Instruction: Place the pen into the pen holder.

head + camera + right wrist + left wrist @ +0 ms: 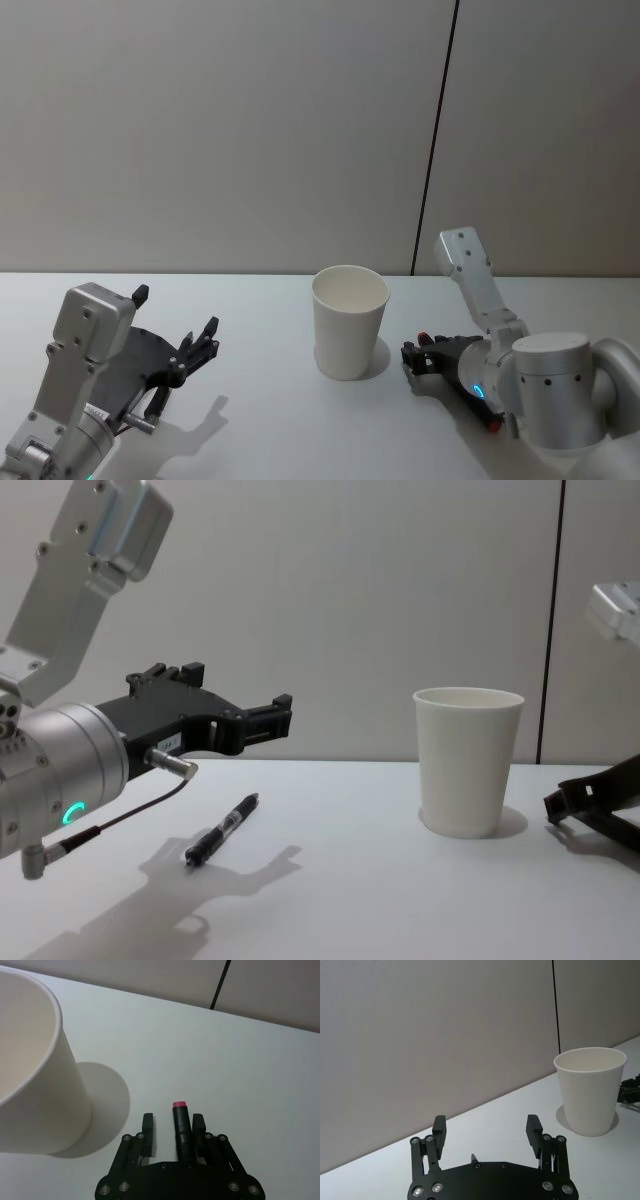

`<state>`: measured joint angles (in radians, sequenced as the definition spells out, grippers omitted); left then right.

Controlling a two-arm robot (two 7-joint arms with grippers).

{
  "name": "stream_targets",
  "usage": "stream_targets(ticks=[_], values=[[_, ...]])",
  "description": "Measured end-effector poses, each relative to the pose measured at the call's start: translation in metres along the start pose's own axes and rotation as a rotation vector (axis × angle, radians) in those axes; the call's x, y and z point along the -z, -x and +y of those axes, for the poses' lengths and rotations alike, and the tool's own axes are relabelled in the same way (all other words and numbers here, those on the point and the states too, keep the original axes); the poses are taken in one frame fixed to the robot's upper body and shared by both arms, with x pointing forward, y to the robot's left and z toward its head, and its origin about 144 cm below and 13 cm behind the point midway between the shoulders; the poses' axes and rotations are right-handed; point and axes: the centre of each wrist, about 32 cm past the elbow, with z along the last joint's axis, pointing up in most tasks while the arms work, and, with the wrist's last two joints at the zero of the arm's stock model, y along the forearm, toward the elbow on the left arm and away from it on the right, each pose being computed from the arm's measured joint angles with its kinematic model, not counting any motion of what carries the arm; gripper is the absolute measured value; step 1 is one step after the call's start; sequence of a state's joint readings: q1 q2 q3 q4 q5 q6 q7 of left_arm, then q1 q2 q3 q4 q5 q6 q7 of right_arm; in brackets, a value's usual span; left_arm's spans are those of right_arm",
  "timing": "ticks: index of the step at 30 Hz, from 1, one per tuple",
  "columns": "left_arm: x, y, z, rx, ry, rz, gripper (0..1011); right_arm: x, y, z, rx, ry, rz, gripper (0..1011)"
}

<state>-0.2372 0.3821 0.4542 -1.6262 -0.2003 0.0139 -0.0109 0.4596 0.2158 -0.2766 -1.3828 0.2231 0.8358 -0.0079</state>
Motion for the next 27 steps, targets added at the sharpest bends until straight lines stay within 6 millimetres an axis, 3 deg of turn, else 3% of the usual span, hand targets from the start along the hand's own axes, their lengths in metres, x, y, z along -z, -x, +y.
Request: stream_targets(ticks=[27], values=[[0.0, 0.0, 0.0, 0.0, 0.0, 0.0, 1004, 0.0001, -0.0001, 0.0001, 0.0, 0.001, 0.0, 300]])
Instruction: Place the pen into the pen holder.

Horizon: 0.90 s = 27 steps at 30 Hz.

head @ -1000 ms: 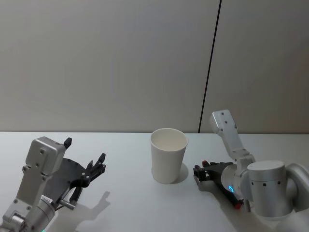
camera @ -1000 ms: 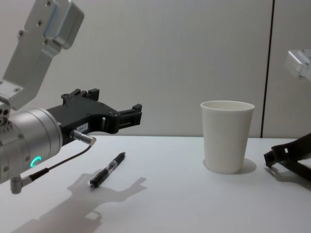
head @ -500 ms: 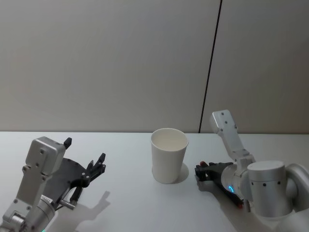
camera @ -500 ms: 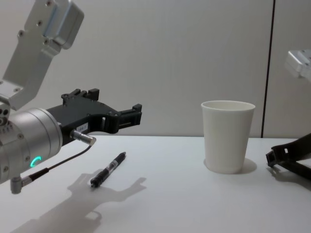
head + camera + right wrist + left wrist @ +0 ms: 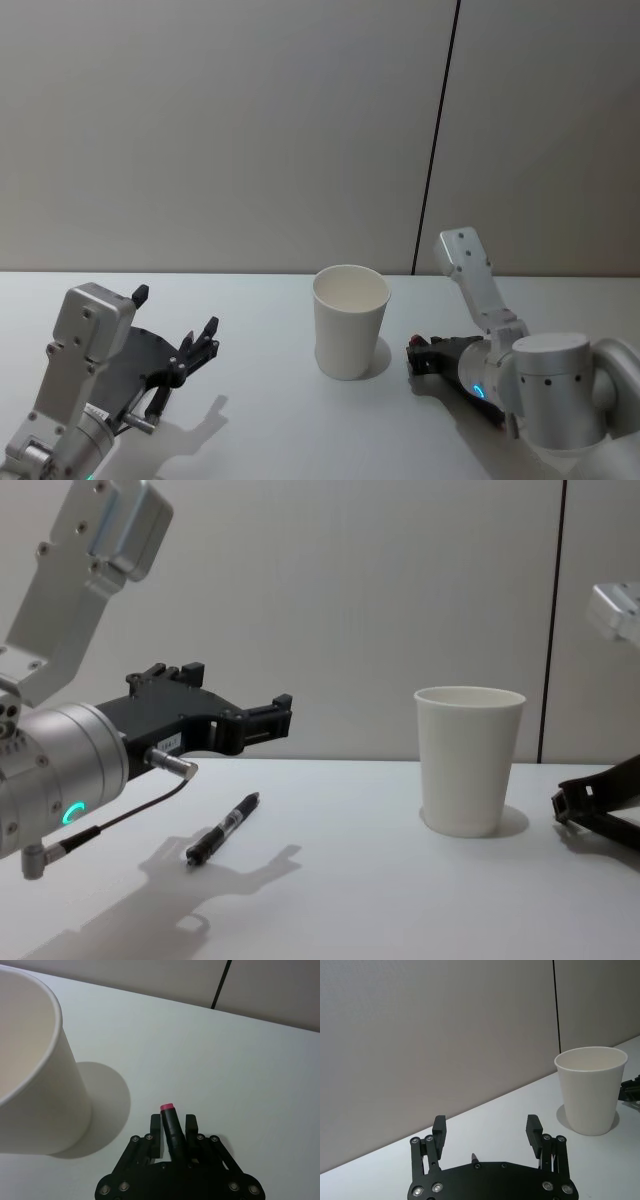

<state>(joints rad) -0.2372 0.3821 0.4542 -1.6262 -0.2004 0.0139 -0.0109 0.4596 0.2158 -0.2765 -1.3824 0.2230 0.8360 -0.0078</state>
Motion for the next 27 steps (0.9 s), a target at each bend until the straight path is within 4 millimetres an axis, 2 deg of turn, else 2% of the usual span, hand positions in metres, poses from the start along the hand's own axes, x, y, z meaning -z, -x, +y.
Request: stream_targets(ticks=[17, 27], values=[[0.0, 0.0, 0.0, 0.0, 0.0, 0.0, 1004, 0.0, 0.0, 0.0, 0.0, 0.001, 0.0, 198], [0.0, 0.0, 0.0, 0.0, 0.0, 0.0, 1003, 0.0, 0.0001, 0.0, 0.0, 0.001, 0.0, 193]])
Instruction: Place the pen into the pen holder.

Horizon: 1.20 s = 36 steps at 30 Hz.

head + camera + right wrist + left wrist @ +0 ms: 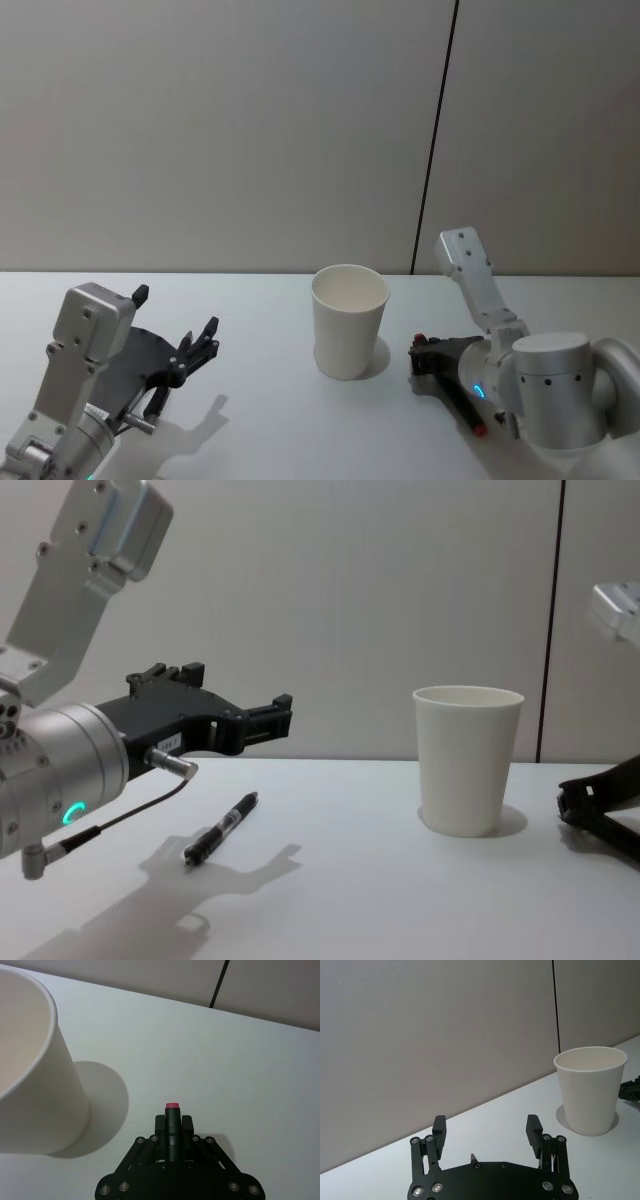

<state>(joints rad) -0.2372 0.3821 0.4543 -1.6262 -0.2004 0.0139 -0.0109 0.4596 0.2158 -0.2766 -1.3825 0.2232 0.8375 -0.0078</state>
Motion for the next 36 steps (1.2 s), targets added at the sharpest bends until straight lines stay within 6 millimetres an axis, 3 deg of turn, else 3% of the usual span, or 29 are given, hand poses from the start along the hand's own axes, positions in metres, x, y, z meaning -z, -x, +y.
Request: stream_targets(ticks=[15, 36], values=[[0.0, 0.0, 0.0, 0.0, 0.0, 0.0, 1003, 0.002, 0.001, 0.0, 0.005, -0.053, 0.01, 193], [0.0, 0.0, 0.0, 0.0, 0.0, 0.0, 1004, -0.014, 0.002, -0.02, 0.028, -0.366, 0.053, 193]])
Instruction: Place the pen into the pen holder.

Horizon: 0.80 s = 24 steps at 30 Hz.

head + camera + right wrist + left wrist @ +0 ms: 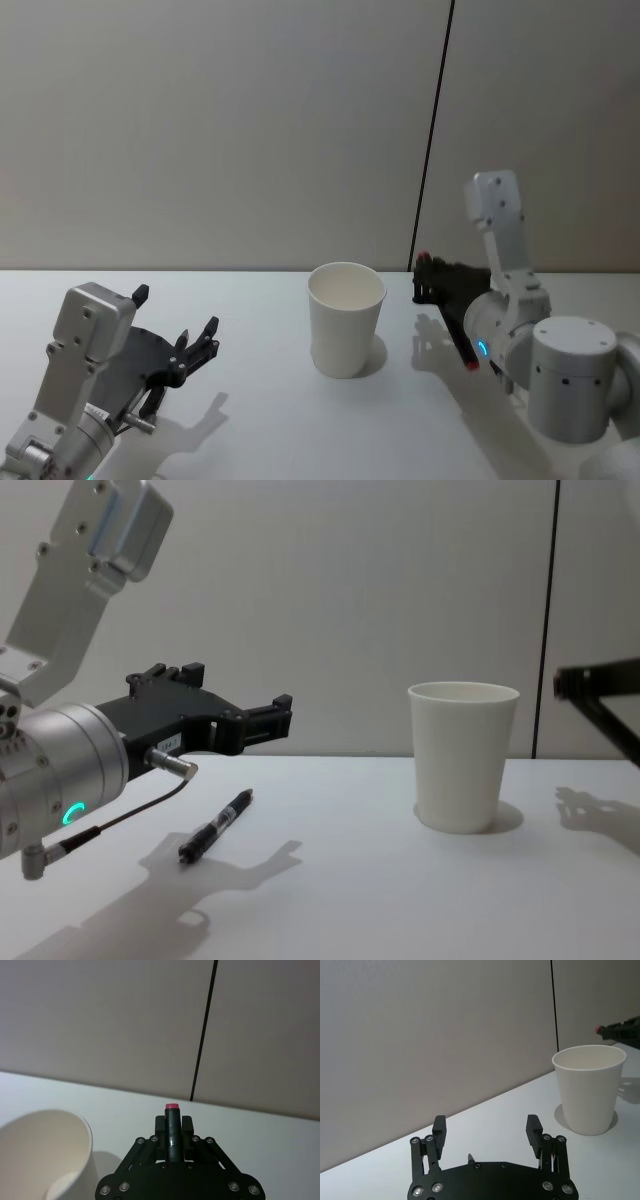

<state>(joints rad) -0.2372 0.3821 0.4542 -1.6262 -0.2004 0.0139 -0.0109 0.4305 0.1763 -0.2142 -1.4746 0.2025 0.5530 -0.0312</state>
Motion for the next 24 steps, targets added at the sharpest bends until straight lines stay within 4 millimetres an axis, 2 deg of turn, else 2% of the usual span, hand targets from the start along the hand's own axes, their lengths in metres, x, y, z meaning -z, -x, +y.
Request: stream_targets(ticks=[13, 24], values=[[0.0, 0.0, 0.0, 0.0, 0.0, 0.0, 1004, -0.012, 0.0, -0.009, 0.011, -0.211, 0.027, 193], [0.0, 0.0, 0.0, 0.0, 0.0, 0.0, 1003, -0.012, 0.009, -0.008, -0.005, -0.312, 0.025, 193]])
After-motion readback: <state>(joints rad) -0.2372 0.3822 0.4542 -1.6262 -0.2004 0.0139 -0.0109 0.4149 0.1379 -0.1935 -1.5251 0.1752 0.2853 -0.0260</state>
